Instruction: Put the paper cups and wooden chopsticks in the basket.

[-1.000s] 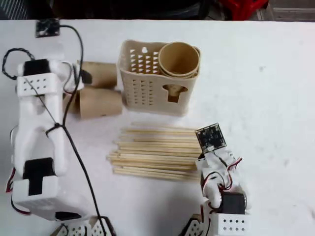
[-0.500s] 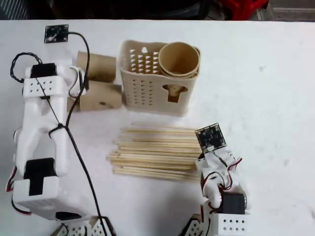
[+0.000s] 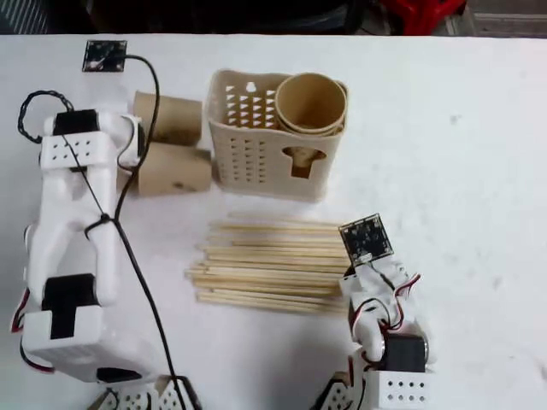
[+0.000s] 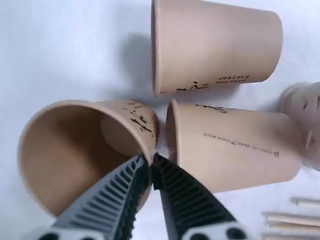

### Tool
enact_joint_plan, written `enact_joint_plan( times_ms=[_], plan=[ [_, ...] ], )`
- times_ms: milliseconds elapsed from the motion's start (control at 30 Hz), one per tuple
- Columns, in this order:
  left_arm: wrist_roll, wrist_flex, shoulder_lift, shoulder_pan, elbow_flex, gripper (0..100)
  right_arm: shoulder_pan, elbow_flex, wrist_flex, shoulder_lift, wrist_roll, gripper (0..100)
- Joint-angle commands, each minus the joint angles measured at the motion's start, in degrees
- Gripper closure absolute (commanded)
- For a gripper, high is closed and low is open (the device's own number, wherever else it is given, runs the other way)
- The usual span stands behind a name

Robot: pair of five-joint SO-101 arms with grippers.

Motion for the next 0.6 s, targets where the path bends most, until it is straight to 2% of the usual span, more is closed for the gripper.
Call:
enact_joint_plan(
  times_ms=[0, 200, 333, 467, 567],
  plan=[
    [-0.79, 4.31, -1.01, -2.59, -8.88, 96, 0.31, -0.26, -1.27, -0.22, 0.53, 96.1],
    [-0.79, 16.35, -1.01, -4.26, -27.52, 96, 0.31, -0.26, -1.27, -0.22, 0.53, 96.1],
    [-0.79, 26.2, -0.92, -2.42, -43.78, 96, 0.31, -0.26, -1.27, -0.22, 0.53, 96.1],
    [-0.79, 34.9, -0.92, 4.09, -60.66, 96, 0.31, -0.26, -1.27, -0.22, 0.53, 96.1],
    [-0.79, 36.13, -1.01, 11.74, -69.01, 96, 0.31, -0.26, -1.27, -0.22, 0.53, 96.1]
  ],
)
